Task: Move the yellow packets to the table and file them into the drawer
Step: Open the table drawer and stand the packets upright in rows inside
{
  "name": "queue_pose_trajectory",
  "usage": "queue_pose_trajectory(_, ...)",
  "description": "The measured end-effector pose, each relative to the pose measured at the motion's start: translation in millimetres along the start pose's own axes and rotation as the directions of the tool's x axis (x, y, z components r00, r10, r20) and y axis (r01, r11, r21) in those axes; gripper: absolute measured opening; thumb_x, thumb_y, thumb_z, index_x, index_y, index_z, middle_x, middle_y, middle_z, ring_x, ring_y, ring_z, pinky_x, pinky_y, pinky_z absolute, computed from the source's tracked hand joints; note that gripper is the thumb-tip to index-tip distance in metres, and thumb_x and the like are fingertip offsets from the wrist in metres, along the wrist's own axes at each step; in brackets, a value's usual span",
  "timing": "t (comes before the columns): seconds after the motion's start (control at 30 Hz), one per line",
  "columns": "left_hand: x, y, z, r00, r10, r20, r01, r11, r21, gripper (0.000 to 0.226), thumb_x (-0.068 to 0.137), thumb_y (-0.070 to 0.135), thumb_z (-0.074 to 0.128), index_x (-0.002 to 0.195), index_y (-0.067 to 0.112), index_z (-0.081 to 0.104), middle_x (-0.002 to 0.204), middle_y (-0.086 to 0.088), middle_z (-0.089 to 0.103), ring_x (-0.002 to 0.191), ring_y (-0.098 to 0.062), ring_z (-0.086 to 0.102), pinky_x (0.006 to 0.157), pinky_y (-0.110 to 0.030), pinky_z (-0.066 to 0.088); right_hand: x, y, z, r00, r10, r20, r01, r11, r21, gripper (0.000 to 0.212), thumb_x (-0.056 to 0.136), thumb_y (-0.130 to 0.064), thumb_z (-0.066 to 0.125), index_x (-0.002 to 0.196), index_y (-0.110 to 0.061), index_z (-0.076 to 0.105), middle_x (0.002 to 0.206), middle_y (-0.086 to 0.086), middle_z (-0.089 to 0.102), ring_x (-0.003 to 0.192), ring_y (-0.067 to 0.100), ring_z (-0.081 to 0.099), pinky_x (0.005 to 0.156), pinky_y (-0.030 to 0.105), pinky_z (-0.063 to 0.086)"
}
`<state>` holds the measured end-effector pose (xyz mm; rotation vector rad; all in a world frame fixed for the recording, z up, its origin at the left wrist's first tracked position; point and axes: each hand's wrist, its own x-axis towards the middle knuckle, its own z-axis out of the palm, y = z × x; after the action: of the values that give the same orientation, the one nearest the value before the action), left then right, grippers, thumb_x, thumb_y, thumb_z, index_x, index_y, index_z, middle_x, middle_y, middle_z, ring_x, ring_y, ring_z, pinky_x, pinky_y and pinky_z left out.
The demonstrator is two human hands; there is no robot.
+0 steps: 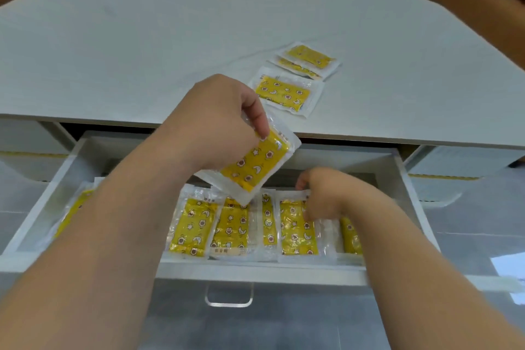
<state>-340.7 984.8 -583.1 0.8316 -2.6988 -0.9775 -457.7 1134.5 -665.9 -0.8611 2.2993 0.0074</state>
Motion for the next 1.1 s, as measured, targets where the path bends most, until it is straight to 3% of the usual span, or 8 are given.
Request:
queue_pose_trajectory(0.13, 0.1, 0.9, 1.0, 0.992, -0.023, 0.126, 0.023, 1.000, 0.004, 0.019, 0.079, 0.010, 0.079, 0.070, 0.026, 0.073, 0.047, 0.021, 0.056, 0.050, 0.002, 0.056, 0.038, -0.009, 0.035, 10.2, -4.2, 9.4, 0.997, 0.008, -0.073, -0.013, 0.997, -0.072, 0.047, 0.080, -0.025, 0.081, 0.122, -0.022, 0.061, 0.119, 0.005, 0.062, 0.109, 0.027, 0.056, 0.091, 0.040, 0.051)
queue_pose_trajectory(0.3, -1.2, -1.2, 7.6, 0.981, -0.031, 0.191, 0.049, 0.995, -0.089, 0.018, 0.077, 0.014, 0.084, 0.079, 0.023, 0.068, 0.056, 0.015, 0.061, 0.049, 0.001, 0.056, 0.044, -0.012, 0.039, 4.9, -0.8, 3.1, 0.992, 0.076, -0.105, -0.093, 0.983, -0.158, 0.068, 0.076, -0.048, 0.082, 0.136, -0.029, 0.055, 0.139, 0.011, 0.047, 0.134, 0.035, 0.037, 0.107, 0.047, 0.041)
queue_pose_trajectory(0.43, 0.8, -2.3, 19.0, 0.965, -0.069, 0.253, 0.109, 0.983, -0.149, 0.022, 0.075, 0.013, 0.087, 0.081, 0.021, 0.067, 0.073, 0.004, 0.067, 0.066, -0.012, 0.064, 0.060, -0.026, 0.052, -14.1, 15.5, -27.0, 0.977, 0.009, -0.215, 0.049, 0.963, 0.264, 0.026, 0.093, -0.025, 0.069, 0.119, -0.025, 0.067, 0.112, 0.001, 0.074, 0.100, 0.018, 0.070, 0.089, 0.036, 0.057)
queue_pose_trajectory(0.57, 6.2, 0.0, 38.7, 0.959, -0.128, 0.252, 0.190, 0.952, -0.239, 0.027, 0.072, 0.009, 0.089, 0.079, 0.021, 0.066, 0.080, -0.002, 0.070, 0.081, -0.023, 0.070, 0.082, -0.047, 0.061, -36.7, 26.9, -41.2, 0.993, -0.113, -0.036, 0.097, 0.597, 0.796, 0.029, 0.104, -0.043, 0.052, 0.118, -0.022, 0.065, 0.100, 0.005, 0.079, 0.095, 0.025, 0.076, 0.095, 0.045, 0.058)
queue_pose_trajectory(0.73, 0.6, 14.0, 67.2, 0.965, -0.085, 0.247, 0.142, 0.964, -0.223, 0.023, 0.079, 0.013, 0.085, 0.084, 0.019, 0.063, 0.078, 0.000, 0.065, 0.069, -0.018, 0.070, 0.075, -0.040, 0.062, -38.3, 46.9, -36.8, 0.997, -0.037, -0.070, 0.073, 0.780, 0.621, 0.031, 0.086, -0.007, 0.079, 0.104, -0.026, 0.063, 0.094, 0.014, 0.077, 0.082, 0.031, 0.077, 0.079, 0.047, 0.064)
queue_pose_trajectory(0.87, 3.5, 21.1, 71.0, 0.991, 0.105, -0.081, -0.100, 0.993, 0.056, 0.010, 0.089, 0.027, 0.069, 0.088, 0.026, 0.059, 0.087, 0.009, 0.063, 0.077, -0.010, 0.062, 0.066, -0.029, 0.052, -32.5, 57.7, -30.7, 0.989, 0.148, 0.016, -0.145, 0.931, 0.335, 0.031, 0.089, -0.005, 0.075, 0.114, -0.013, 0.058, 0.089, 0.016, 0.073, 0.058, 0.022, 0.074, 0.057, 0.031, 0.061)
queue_pose_trajectory(0.97, 11.6, 14.0, 71.8, 0.919, 0.249, -0.307, -0.214, 0.966, 0.143, 0.014, 0.093, 0.035, 0.062, 0.101, 0.026, 0.056, 0.088, 0.012, 0.060, 0.084, -0.017, 0.060, 0.071, -0.037, 0.051, -26.9, 54.5, -18.3, 0.958, 0.285, 0.046, -0.288, 0.948, 0.137, 0.044, 0.088, -0.015, 0.079, 0.124, -0.002, 0.058, 0.101, 0.015, 0.070, 0.083, 0.027, 0.076, 0.081, 0.041, 0.063)
queue_pose_trajectory(1.1, 25.8, -0.2, 83.7, 0.924, 0.352, -0.149, -0.252, 0.854, 0.455, 0.065, 0.094, 0.058, 0.052, 0.147, 0.020, 0.041, 0.150, -0.004, 0.041, 0.138, -0.030, 0.037, 0.105, -0.045, 0.039, -27.5, 47.2, -21.1, 0.943, 0.329, -0.051, -0.329, 0.944, 0.011, 0.055, 0.081, -0.032, 0.085, 0.125, -0.009, 0.060, 0.121, 0.012, 0.063, 0.111, 0.032, 0.064, 0.095, 0.042, 0.056)
